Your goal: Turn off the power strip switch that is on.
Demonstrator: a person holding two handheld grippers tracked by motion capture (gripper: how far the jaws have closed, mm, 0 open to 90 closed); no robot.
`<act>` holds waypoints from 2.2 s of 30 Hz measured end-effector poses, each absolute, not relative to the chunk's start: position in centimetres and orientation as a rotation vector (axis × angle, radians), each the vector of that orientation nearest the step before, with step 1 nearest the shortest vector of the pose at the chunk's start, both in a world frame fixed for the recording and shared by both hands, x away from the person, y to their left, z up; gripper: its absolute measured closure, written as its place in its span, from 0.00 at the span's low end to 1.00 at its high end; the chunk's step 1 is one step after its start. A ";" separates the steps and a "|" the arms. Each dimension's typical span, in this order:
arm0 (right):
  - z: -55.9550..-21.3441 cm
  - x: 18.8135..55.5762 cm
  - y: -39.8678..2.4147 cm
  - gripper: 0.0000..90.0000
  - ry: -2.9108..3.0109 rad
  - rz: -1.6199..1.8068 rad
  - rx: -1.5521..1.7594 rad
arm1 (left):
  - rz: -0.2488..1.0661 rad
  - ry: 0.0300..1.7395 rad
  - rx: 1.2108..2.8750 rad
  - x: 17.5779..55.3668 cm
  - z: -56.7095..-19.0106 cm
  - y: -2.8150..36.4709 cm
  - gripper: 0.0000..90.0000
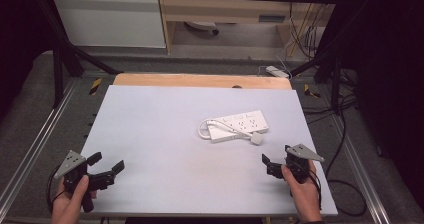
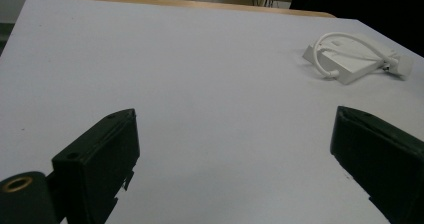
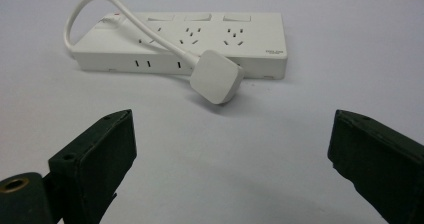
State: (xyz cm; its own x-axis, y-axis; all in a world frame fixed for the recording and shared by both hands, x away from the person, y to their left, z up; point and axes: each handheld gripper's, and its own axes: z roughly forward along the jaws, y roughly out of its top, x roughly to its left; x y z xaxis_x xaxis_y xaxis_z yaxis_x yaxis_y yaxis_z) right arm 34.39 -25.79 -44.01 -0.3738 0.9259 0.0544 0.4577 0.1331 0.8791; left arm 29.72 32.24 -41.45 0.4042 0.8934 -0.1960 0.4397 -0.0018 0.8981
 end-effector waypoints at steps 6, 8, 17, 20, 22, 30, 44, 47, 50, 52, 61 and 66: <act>-43.8 34.2 -25.9 0.08 1.903 1.187 1.330 | 0.553 1.193 1.628 29.6 -41.5 32.2 0.06; -43.8 34.2 -26.0 0.07 1.904 1.195 1.336 | 0.554 1.189 1.627 29.6 -41.5 32.2 0.06; -43.3 34.0 -26.3 0.06 1.859 1.241 1.335 | 0.556 1.159 1.629 29.5 -41.4 32.0 0.06; -43.2 34.0 -26.4 0.05 1.859 1.252 1.347 | 0.555 1.154 1.633 29.5 -41.4 31.9 0.06; -43.1 33.9 -26.4 0.04 1.867 1.264 1.332 | 0.558 1.152 1.633 29.4 -41.4 32.0 0.06; -42.6 33.4 -26.0 0.07 1.838 1.296 1.274 | 0.539 1.155 1.640 29.5 -41.5 31.9 0.06; -41.9 34.6 -25.3 0.06 1.900 1.274 1.259 | 0.544 1.151 1.654 29.4 -41.6 31.7 0.06; -41.6 35.0 -25.0 0.06 1.909 1.265 1.259 | 0.549 1.154 1.660 29.5 -41.6 31.7 0.06; -41.1 35.3 -24.9 0.05 1.906 1.268 1.252 | 0.551 1.154 1.662 29.5 -41.6 31.6 0.06; -40.9 35.4 -24.8 0.05 1.907 1.273 1.251 | 0.554 1.151 1.665 29.4 -41.6 31.5 0.06; -38.6 35.6 -24.7 0.05 1.918 1.294 1.235 | 0.553 1.145 1.666 29.3 -41.5 31.4 0.06; -37.6 35.5 -24.8 0.05 1.882 1.300 1.240 | 0.562 1.151 1.659 29.3 -41.5 31.5 0.06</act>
State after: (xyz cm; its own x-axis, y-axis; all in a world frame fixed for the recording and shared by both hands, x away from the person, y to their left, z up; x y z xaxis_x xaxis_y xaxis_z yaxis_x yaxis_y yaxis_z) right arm 35.49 -24.85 -37.63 -0.4358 0.8973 0.0704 0.3832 0.1142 0.9166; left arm 29.30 31.46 -41.49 0.4396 0.8844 -0.1566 0.4205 -0.0486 0.9060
